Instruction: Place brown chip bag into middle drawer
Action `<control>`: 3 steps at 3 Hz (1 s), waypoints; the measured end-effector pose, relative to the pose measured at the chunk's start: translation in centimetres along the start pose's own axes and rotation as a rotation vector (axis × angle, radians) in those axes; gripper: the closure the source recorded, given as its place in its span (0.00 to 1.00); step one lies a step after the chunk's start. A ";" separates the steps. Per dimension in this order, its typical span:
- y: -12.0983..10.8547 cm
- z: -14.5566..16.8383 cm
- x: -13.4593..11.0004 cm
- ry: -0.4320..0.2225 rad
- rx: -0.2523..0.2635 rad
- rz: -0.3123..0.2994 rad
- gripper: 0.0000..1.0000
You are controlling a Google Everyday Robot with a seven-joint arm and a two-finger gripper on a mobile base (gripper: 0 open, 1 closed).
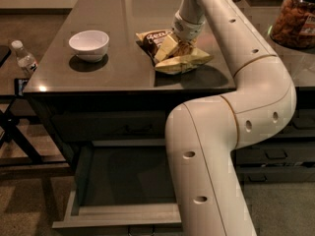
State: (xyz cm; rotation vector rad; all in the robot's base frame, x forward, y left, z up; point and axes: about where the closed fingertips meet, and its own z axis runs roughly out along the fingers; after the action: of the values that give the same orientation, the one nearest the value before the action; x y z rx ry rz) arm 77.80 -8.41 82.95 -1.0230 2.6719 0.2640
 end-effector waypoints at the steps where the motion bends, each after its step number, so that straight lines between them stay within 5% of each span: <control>1: 0.0 0.0 0.0 0.000 0.000 0.000 0.42; 3: 0.1 -0.4 -0.1 0.000 0.000 0.000 0.88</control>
Offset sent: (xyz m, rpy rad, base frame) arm 0.0000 0.0000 0.0000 0.0000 0.0000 0.0000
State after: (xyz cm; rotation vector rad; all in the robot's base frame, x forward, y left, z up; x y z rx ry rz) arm 77.72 -8.37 83.35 -1.0233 2.6713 0.2639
